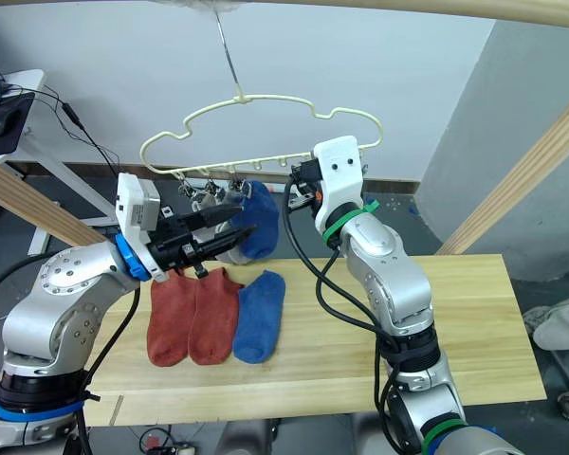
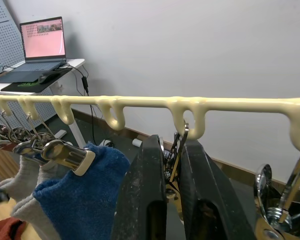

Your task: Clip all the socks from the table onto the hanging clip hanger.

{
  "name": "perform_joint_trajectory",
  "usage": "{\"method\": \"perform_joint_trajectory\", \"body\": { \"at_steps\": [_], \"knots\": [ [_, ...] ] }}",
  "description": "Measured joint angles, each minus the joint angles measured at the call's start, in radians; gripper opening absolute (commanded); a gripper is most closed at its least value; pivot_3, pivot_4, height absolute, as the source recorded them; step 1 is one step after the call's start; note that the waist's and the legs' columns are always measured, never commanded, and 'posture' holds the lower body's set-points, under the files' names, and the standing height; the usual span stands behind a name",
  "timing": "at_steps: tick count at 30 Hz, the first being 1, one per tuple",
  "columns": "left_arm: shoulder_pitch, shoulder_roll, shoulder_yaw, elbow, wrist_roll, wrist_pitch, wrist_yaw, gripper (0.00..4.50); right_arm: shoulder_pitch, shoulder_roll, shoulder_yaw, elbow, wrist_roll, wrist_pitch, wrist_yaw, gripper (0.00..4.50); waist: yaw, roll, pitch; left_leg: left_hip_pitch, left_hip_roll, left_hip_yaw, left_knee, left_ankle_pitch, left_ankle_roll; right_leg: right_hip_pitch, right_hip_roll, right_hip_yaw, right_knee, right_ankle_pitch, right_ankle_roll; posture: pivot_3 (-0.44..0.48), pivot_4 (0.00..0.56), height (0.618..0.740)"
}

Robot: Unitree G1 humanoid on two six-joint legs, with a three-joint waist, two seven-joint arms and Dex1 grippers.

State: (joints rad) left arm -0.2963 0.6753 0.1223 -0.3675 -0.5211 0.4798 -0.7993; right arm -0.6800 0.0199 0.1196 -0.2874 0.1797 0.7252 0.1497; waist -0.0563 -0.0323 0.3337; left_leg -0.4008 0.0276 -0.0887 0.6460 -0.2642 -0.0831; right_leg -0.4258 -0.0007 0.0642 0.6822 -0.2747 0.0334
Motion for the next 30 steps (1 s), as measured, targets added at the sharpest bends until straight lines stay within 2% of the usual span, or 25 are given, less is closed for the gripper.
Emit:
{"method": "perform_joint_trajectory", "body": {
  "at_steps": [2, 8, 13, 19, 22, 30],
  "knots": [
    [0.065, 0.013, -0.021, -0.004, 0.047, -0.033, -0.004, 2.6, 0.0, -0.001, -0.003, 0.001, 0.0, 0.0, 0.001, 0.03, -0.002, 0.0, 0.0, 0.001, 0.0, 0.001, 0.0, 0.0, 0.0, 0.0, 0.0, 0.001, 0.0, 0.0, 0.0, 0.0, 0.31, 0.735],
    [0.22, -0.011, -0.125, 0.088, 0.213, -0.174, 0.006, 4.37, -0.001, -0.004, -0.016, 0.002, 0.0, 0.0, 0.002, 0.03, 0.0, 0.0, 0.0, 0.0, 0.0, 0.001, 0.0, 0.0, 0.0, -0.001, 0.0, 0.001, 0.0, 0.0, 0.0, -0.014, 0.314, 0.735],
    [0.19, -0.15, -0.186, 0.245, 0.307, -0.232, 0.103, 4.4, -0.001, -0.004, -0.016, 0.001, 0.0, 0.006, 0.004, 0.03, 0.007, 0.0, 0.0, 0.0, -0.001, 0.001, 0.001, 0.0, 0.001, 0.0, 0.0, 0.001, 0.0, 0.0, 0.0, -0.035, 0.318, 0.735],
    [0.111, -0.222, -0.199, 0.438, 0.371, -0.25, 0.185, 4.4, -0.001, -0.008, -0.016, -0.004, 0.0, 0.021, 0.004, 0.03, -0.001, 0.0, 0.0, 0.0, 0.0, 0.001, 0.0, 0.0, 0.001, -0.001, 0.0, 0.0, 0.001, 0.001, 0.0, -0.046, 0.322, 0.735],
    [0.098, -0.235, -0.203, 0.493, 0.379, -0.264, 0.175, 3.81, -0.001, -0.009, -0.017, -0.005, 0.0, 0.027, 0.002, 0.03, -0.004, 0.0, 0.0, 0.0, 0.0, 0.001, 0.0, 0.0, 0.001, -0.001, -0.001, 0.0, 0.001, 0.001, 0.0, -0.049, 0.322, 0.735],
    [0.093, -0.241, -0.22, 0.536, 0.394, -0.27, 0.153, 1.26, -0.001, -0.004, -0.012, -0.013, 0.0, 0.028, -0.001, 0.03, -0.004, 0.0, 0.0, 0.0, 0.0, 0.001, 0.001, 0.0, 0.001, -0.001, -0.001, 0.0, 0.001, 0.001, 0.0, -0.056, 0.318, 0.735]
  ]
}}
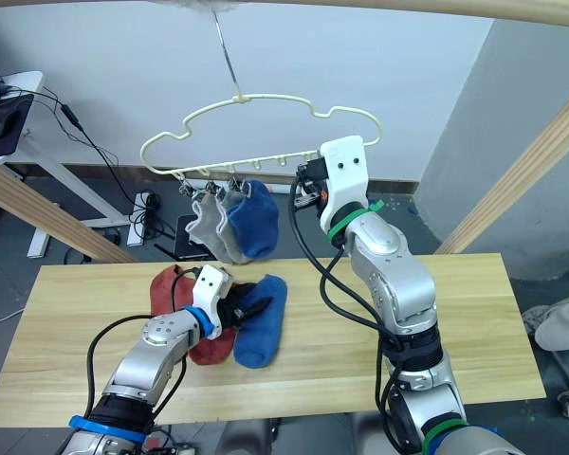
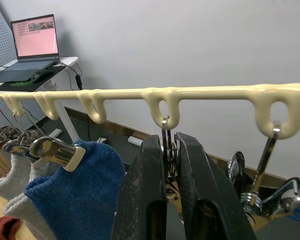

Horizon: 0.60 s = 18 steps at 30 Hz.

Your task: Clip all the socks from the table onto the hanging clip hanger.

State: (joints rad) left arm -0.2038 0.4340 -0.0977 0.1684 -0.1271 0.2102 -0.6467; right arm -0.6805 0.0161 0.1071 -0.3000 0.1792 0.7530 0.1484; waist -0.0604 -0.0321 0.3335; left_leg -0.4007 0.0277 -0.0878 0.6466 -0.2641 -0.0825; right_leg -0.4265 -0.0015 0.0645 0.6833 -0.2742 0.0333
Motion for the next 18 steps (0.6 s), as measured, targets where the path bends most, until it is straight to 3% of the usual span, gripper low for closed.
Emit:
{"method": "perform_joint_trajectory", "body": {
  "at_steps": [4, 18],
  "knots": [
    [0.003, 0.005, 0.0, 0.0, 0.013, -0.003, -0.003, 0.08, 0.0, 0.001, 0.0, -0.007, 0.0, 0.0, -0.001, 0.03, 0.0, 0.0, 0.0, 0.0, 0.0, 0.0, 0.0, 0.0, 0.0, 0.0, 0.0, 0.0, 0.0, 0.0, 0.0, -0.056, 0.318, 0.735],
    [0.001, -0.026, 0.065, -0.019, -0.027, -0.044, 0.003, 0.0, 0.004, 0.001, 0.014, -0.012, 0.0, 0.001, -0.002, 0.03, 0.0, 0.0, 0.0, 0.0, 0.0, 0.0, 0.0, 0.0, 0.0, 0.0, 0.0, 0.0, 0.0, 0.0, 0.0, -0.062, 0.315, 0.735]
  ]
}}
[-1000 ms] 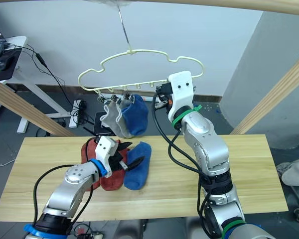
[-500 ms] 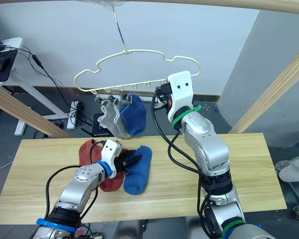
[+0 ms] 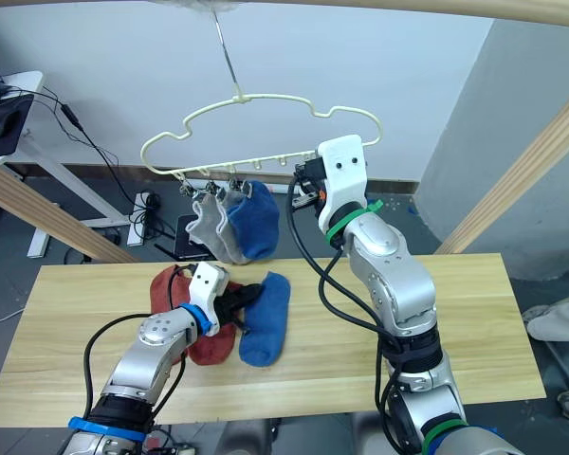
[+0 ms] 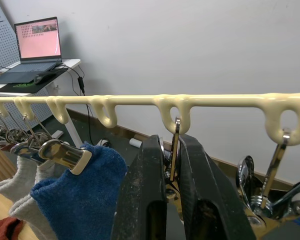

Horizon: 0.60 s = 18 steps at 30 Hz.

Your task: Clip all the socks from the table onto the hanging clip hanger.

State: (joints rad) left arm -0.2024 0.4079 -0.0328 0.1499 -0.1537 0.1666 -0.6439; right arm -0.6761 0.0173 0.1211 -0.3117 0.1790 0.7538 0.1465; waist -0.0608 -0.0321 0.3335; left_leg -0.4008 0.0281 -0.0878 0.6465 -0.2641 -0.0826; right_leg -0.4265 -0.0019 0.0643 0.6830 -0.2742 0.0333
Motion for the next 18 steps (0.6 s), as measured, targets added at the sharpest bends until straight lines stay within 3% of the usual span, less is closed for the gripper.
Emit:
{"method": "perform_joint_trajectory", "body": {
  "at_steps": [8, 18],
  "knots": [
    [0.023, 0.004, 0.017, -0.049, -0.005, -0.069, -0.042, 0.0, 0.001, 0.0, 0.0, 0.0, 0.0, 0.0, -0.001, 0.03, -0.001, 0.0, 0.0, 0.0, 0.0, 0.0, 0.0, 0.0, 0.0, 0.0, 0.0, 0.0, 0.0, 0.0, 0.0, -0.061, 0.319, 0.735],
    [-0.099, 0.033, -0.011, -0.053, 0.069, -0.405, -0.097, 0.0, 0.001, 0.004, -0.003, -0.024, 0.012, 0.016, 0.005, 0.03, 0.0, 0.0, 0.0, 0.0, -0.001, 0.0, 0.0, 0.0, 0.0, 0.0, 0.0, 0.0, -0.001, 0.0, 0.0, -0.069, 0.318, 0.735]
  ]
}}
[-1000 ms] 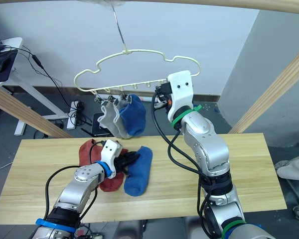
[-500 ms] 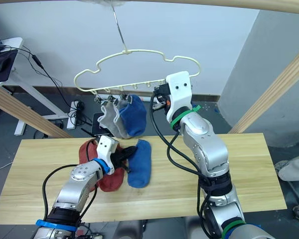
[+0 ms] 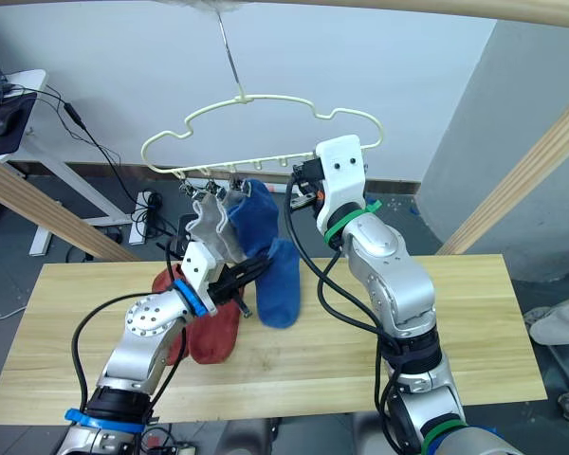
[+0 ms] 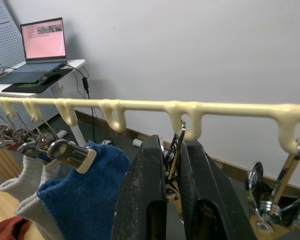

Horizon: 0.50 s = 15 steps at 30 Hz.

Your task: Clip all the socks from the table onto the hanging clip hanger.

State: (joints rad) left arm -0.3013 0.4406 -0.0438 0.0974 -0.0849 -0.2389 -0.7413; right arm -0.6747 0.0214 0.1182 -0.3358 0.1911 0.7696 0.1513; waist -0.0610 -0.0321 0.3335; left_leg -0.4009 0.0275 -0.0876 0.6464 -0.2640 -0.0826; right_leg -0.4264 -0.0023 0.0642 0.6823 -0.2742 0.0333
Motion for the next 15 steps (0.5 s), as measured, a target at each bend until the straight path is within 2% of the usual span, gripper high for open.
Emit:
{"method": "perform_joint_trajectory", "body": {
  "at_steps": [5, 15],
  "knots": [
    [-0.094, 0.0, -0.002, 0.098, 0.076, -0.168, 0.057, 0.0, 0.001, 0.003, 0.0, -0.013, 0.029, 0.018, 0.001, 0.03, -0.003, 0.0, 0.0, 0.0, 0.0, 0.0, 0.0, 0.0, 0.0, 0.0, 0.0, 0.0, 0.0, 0.0, 0.0, -0.071, 0.317, 0.735],
    [-0.144, -0.002, -0.049, 0.189, 0.113, -0.251, 0.057, 0.0, 0.001, 0.015, 0.0, -0.016, 0.066, 0.037, 0.001, 0.03, -0.021, 0.0, 0.0, 0.0, 0.0, 0.0, 0.0, 0.0, 0.0, 0.0, 0.0, -0.001, 0.0, 0.0, 0.0, -0.079, 0.318, 0.735]
  ]
}}
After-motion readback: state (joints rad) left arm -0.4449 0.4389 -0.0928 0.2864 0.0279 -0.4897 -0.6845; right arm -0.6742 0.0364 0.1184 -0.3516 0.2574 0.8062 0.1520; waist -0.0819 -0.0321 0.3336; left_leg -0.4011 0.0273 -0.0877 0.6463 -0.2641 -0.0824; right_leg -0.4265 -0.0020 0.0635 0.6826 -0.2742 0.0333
